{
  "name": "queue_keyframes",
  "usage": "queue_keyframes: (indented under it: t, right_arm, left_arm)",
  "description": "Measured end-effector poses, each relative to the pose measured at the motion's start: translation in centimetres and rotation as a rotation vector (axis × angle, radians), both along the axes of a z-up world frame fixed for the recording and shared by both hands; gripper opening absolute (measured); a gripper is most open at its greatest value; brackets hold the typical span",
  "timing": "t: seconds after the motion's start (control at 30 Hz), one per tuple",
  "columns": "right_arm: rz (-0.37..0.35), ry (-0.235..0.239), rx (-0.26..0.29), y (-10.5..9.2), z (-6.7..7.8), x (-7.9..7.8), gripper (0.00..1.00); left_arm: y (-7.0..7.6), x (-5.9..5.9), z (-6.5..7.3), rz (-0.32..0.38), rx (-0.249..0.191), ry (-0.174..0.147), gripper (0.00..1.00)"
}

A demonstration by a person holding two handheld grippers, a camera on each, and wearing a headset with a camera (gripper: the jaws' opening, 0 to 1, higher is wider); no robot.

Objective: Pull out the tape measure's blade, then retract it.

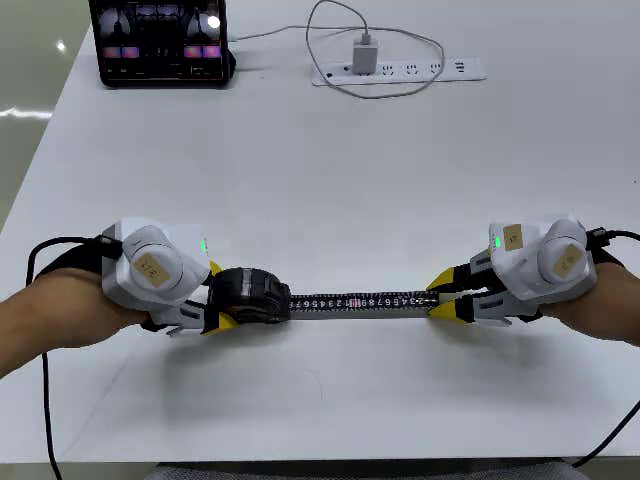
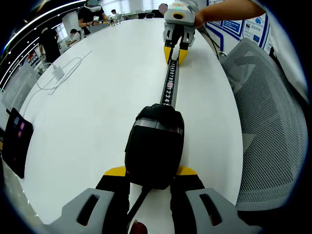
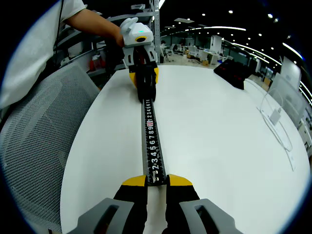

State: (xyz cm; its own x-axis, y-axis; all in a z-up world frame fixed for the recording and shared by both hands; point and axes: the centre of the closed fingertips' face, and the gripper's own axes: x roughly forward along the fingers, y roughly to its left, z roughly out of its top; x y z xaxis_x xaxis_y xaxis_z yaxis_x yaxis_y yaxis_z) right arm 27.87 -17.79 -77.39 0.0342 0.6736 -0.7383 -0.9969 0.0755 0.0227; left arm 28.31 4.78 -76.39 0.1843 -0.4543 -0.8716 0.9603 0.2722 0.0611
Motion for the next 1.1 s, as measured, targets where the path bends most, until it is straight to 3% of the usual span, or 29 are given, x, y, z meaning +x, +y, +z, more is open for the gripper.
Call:
queue_keyframes:
  t: [1.1]
  right_arm:
    - [-0.013, -0.005, -0.05, -3.4, -0.2, -0.1, 0.1]
  left_arm:
    - [0.0, 0.0, 0.0, 0.001, 0.006, 0.0, 0.26]
